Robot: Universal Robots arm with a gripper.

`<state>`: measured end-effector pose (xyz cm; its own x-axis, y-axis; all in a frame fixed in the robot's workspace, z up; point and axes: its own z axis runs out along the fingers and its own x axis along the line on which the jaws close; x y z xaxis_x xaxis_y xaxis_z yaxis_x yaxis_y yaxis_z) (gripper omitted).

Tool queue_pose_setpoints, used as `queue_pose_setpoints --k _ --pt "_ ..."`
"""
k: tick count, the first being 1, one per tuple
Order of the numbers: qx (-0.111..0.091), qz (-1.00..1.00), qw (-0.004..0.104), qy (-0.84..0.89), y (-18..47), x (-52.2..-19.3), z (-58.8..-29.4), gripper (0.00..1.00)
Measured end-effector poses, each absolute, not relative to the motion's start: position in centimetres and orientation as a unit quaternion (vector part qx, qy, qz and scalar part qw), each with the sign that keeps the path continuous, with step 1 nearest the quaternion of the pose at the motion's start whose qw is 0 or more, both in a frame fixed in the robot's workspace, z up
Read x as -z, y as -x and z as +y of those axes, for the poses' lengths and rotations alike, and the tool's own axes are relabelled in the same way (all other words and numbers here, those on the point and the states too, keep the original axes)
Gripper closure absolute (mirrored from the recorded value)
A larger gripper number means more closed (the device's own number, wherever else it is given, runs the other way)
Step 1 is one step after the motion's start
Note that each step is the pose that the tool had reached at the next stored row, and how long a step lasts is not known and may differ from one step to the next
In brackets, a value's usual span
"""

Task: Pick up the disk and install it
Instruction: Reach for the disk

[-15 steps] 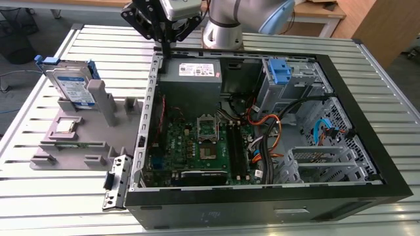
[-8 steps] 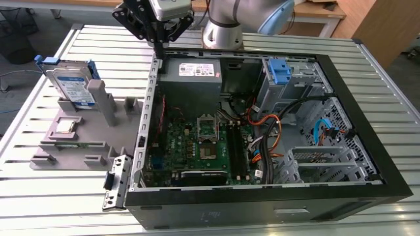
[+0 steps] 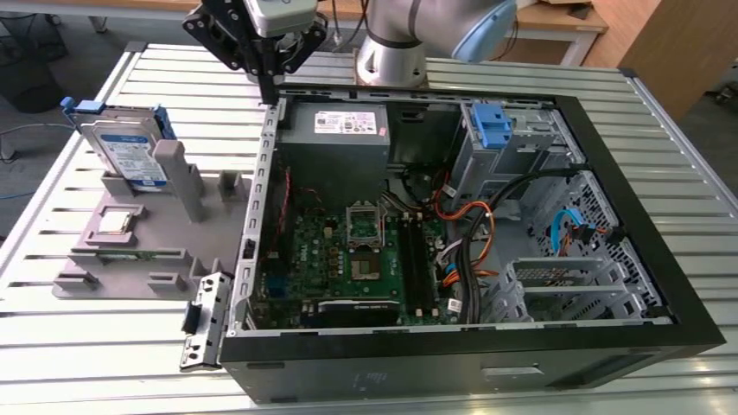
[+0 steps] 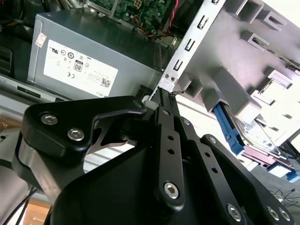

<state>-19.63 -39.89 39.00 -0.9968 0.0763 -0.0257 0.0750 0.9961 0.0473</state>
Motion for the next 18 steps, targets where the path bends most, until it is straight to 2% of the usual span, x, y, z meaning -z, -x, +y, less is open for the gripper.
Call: queue_pose_setpoints --k 18 --pt "-0.023 0.999 0.016 -0.038 23.1 -38.8 -39.9 0.90"
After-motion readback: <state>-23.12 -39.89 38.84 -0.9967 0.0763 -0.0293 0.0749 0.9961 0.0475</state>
